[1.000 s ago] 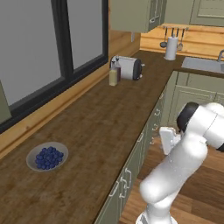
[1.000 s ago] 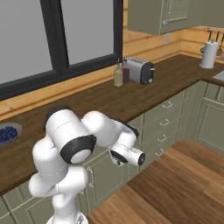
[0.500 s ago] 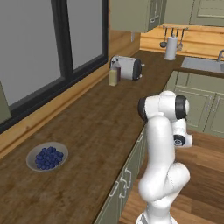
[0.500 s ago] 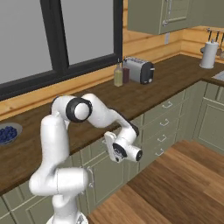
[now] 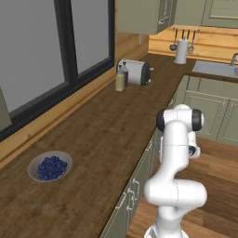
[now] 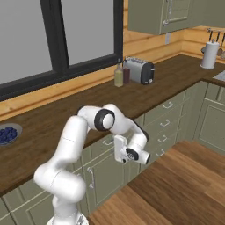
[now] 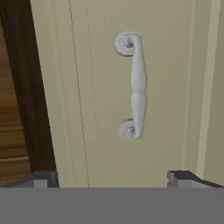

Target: Take a straw from the drawer in front and place it inside the glass cup on the dining counter.

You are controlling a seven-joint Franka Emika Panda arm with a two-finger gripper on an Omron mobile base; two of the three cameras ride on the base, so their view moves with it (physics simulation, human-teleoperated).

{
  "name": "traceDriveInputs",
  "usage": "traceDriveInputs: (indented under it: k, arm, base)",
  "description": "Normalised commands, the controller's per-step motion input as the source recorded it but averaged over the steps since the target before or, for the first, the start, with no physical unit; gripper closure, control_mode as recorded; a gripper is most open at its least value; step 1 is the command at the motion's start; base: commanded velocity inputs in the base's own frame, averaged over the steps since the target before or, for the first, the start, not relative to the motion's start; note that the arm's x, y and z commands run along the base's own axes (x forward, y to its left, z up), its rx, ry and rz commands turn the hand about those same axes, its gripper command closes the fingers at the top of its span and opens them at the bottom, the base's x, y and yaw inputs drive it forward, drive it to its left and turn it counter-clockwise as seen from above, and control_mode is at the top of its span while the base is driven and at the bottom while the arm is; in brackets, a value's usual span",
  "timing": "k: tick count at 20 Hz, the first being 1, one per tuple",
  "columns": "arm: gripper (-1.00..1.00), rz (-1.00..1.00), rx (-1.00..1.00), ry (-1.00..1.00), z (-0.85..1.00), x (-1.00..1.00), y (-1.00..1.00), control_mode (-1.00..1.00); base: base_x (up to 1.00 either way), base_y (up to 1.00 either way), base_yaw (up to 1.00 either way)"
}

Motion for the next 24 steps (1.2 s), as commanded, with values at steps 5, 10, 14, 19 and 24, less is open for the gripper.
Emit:
traceDriveInputs:
  k: [5, 10, 14, 19, 24]
  arm:
    - [-1.0, 0.0, 0.03, 0.1, -0.26, 0.74, 0.06, -1.0]
    - [-1.0, 0.0, 0.01, 0.12, -0.35, 0.63, 0.02, -1.0]
    - [-1.0, 0.0, 0.02, 0.11, -0.27, 0.53, 0.06, -1.0]
    - [-1.0, 0.0, 0.0, 0.08, -0.15, 0.13, 0.32, -1.0]
    - [-1.0, 0.0, 0.0, 0.0, -0.02, -0.08, 0.22, -1.0]
  base:
    - [0.0, 0.0, 0.0]
    - [0.0, 0.0, 0.0]
    - [0.0, 0.0, 0.0]
    - [0.0, 0.0, 0.0]
    - [0.0, 0.0, 0.0]
